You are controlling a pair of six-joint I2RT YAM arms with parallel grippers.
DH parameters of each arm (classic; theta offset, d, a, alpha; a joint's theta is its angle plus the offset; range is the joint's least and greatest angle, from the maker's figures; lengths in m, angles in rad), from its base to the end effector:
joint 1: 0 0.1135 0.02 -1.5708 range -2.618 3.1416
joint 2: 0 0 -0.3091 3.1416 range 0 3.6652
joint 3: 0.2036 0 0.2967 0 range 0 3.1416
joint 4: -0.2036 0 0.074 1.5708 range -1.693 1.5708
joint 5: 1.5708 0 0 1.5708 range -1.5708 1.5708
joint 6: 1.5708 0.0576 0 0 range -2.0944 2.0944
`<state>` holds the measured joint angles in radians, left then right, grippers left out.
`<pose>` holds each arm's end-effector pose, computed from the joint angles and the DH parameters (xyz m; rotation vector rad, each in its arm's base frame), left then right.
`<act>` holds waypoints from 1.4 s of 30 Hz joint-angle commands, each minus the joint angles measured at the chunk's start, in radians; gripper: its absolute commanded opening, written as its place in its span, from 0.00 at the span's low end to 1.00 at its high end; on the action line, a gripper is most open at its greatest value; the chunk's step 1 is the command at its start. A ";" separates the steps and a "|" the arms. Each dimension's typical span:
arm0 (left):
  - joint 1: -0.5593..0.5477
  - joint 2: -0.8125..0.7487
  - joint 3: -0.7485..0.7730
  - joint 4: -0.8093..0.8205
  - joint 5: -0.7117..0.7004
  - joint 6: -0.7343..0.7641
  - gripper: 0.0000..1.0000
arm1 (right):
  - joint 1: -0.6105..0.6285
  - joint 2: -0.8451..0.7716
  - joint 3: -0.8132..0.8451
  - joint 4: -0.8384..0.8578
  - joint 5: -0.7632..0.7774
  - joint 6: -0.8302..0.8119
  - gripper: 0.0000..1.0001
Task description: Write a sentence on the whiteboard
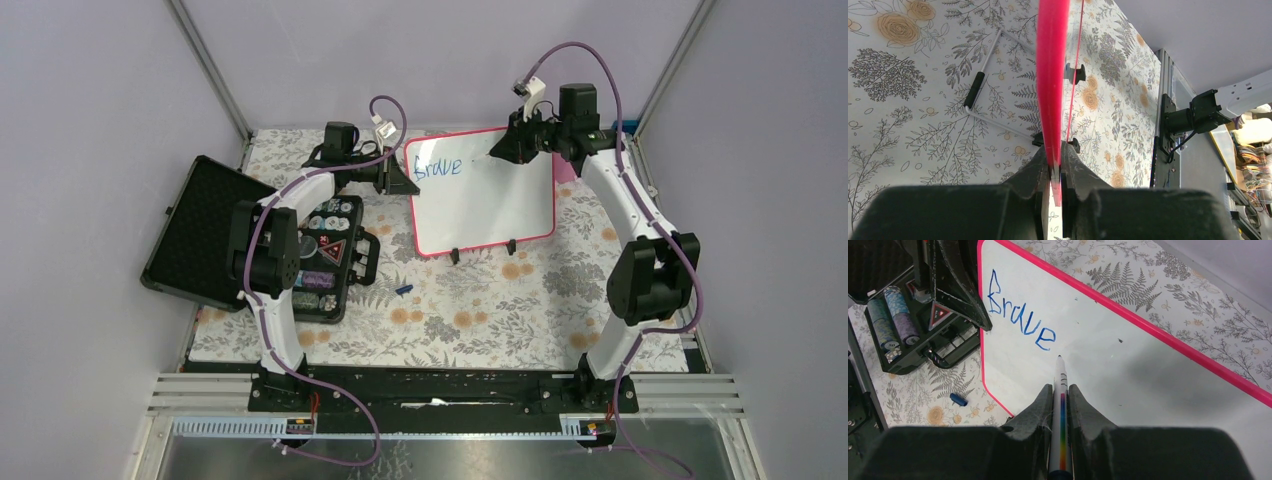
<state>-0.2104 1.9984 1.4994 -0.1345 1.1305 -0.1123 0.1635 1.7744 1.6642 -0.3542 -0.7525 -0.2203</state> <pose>0.4893 -0.1578 0.2501 0.7396 1.9663 -1.4149 0.4688 0.1172 0.3919 -0.8243 1.7917 0.7230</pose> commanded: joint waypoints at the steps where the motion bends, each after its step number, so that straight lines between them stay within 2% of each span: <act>1: -0.006 -0.004 0.028 0.020 0.000 0.025 0.00 | 0.012 0.011 -0.001 0.029 -0.010 0.005 0.00; 33: -0.006 0.002 0.034 0.020 -0.002 0.026 0.00 | 0.034 0.059 0.029 0.023 0.075 -0.026 0.00; 42: -0.006 0.006 0.036 0.020 -0.004 0.025 0.00 | 0.039 0.053 -0.001 -0.007 0.045 -0.042 0.00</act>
<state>-0.2104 1.9987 1.4994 -0.1352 1.1294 -0.1181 0.1921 1.8301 1.6554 -0.3580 -0.7235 -0.2298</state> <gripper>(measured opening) 0.094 0.180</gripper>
